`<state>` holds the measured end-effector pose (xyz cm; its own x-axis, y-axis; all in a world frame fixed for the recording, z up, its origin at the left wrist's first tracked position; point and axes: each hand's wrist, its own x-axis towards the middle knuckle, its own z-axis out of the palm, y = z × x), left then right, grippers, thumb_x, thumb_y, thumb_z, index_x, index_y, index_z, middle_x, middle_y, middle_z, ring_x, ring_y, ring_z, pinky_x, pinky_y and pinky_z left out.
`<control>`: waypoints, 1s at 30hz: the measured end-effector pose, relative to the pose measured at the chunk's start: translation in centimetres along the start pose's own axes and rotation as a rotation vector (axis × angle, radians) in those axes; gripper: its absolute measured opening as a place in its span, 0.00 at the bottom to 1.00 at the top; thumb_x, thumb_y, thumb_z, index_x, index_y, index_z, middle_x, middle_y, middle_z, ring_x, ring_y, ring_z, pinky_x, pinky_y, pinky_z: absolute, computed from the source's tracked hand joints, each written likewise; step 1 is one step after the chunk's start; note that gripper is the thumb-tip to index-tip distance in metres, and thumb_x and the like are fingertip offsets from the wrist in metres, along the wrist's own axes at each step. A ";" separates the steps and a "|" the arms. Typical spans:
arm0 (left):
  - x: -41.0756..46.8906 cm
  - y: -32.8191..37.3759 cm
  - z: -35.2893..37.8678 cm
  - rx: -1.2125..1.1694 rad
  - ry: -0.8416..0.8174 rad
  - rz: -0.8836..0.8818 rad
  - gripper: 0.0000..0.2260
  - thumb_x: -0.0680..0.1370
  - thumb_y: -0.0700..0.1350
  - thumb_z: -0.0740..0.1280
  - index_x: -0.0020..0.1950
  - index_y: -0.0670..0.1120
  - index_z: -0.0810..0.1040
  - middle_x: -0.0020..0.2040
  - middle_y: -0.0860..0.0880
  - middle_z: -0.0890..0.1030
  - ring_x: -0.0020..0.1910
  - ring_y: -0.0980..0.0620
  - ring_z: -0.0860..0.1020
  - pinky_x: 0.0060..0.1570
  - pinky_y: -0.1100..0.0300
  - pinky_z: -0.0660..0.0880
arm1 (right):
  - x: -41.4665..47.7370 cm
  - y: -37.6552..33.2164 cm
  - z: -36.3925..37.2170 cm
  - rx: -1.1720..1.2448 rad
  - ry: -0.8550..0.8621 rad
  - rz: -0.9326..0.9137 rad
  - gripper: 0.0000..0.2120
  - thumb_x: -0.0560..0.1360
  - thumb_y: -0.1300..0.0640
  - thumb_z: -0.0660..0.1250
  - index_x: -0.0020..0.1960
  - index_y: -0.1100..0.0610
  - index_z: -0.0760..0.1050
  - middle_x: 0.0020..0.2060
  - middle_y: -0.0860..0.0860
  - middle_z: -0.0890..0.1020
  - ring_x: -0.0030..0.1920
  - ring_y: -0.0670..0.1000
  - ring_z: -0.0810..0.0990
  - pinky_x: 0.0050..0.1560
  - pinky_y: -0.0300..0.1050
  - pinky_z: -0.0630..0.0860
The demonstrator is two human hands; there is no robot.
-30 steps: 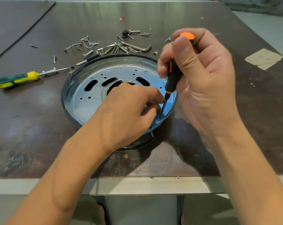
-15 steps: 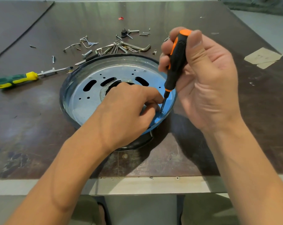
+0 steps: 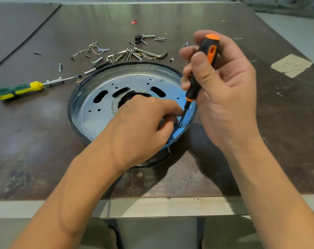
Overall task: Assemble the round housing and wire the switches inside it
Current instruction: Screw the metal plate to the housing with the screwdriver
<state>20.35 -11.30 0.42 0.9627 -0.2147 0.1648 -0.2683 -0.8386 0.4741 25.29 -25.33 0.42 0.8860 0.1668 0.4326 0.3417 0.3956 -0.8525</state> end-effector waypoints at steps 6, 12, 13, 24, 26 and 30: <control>-0.1 -0.1 0.1 -0.010 0.016 0.004 0.15 0.79 0.41 0.63 0.61 0.54 0.82 0.52 0.59 0.85 0.51 0.60 0.80 0.55 0.59 0.77 | 0.3 -0.4 -0.7 0.172 0.027 0.103 0.16 0.85 0.54 0.52 0.62 0.64 0.71 0.43 0.58 0.79 0.41 0.52 0.73 0.42 0.46 0.71; -0.1 -0.1 0.1 -0.019 0.009 -0.003 0.16 0.79 0.40 0.62 0.63 0.53 0.81 0.50 0.60 0.85 0.49 0.61 0.80 0.54 0.59 0.77 | 0.3 -0.4 -0.7 0.126 -0.029 0.122 0.13 0.85 0.58 0.53 0.59 0.64 0.73 0.43 0.55 0.80 0.43 0.53 0.75 0.44 0.48 0.72; 0.0 0.0 0.0 -0.016 0.005 -0.001 0.16 0.79 0.40 0.62 0.62 0.53 0.81 0.50 0.60 0.85 0.49 0.61 0.80 0.54 0.58 0.77 | 0.3 -0.4 -0.7 0.098 -0.045 0.111 0.12 0.84 0.59 0.54 0.59 0.64 0.74 0.43 0.55 0.81 0.44 0.52 0.76 0.45 0.47 0.73; -0.1 -0.2 0.4 -0.049 0.052 0.033 0.15 0.82 0.50 0.58 0.67 0.51 0.73 0.45 0.58 0.85 0.45 0.57 0.81 0.49 0.51 0.76 | -0.1 -0.7 -0.2 0.102 -0.019 0.041 0.06 0.82 0.64 0.59 0.56 0.64 0.72 0.40 0.53 0.80 0.41 0.54 0.80 0.44 0.48 0.77; -0.1 -0.2 0.3 -0.036 0.045 0.034 0.17 0.82 0.54 0.54 0.64 0.52 0.77 0.43 0.57 0.84 0.45 0.56 0.81 0.48 0.50 0.75 | 0.3 -1.1 -0.7 0.243 0.061 0.032 0.02 0.82 0.64 0.59 0.52 0.61 0.70 0.39 0.53 0.78 0.37 0.53 0.77 0.42 0.48 0.74; -0.2 -0.2 0.3 0.022 0.030 0.094 0.20 0.82 0.54 0.52 0.41 0.48 0.79 0.33 0.51 0.78 0.33 0.54 0.75 0.38 0.52 0.70 | 1.7 -2.9 -3.5 0.335 0.126 0.024 0.06 0.85 0.58 0.55 0.51 0.59 0.68 0.40 0.55 0.76 0.35 0.52 0.74 0.38 0.46 0.72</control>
<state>20.25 -11.26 0.02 0.9317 -0.2779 0.2339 -0.3560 -0.8265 0.4361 26.92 -29.35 2.60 0.9312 0.0753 0.3567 0.2174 0.6707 -0.7091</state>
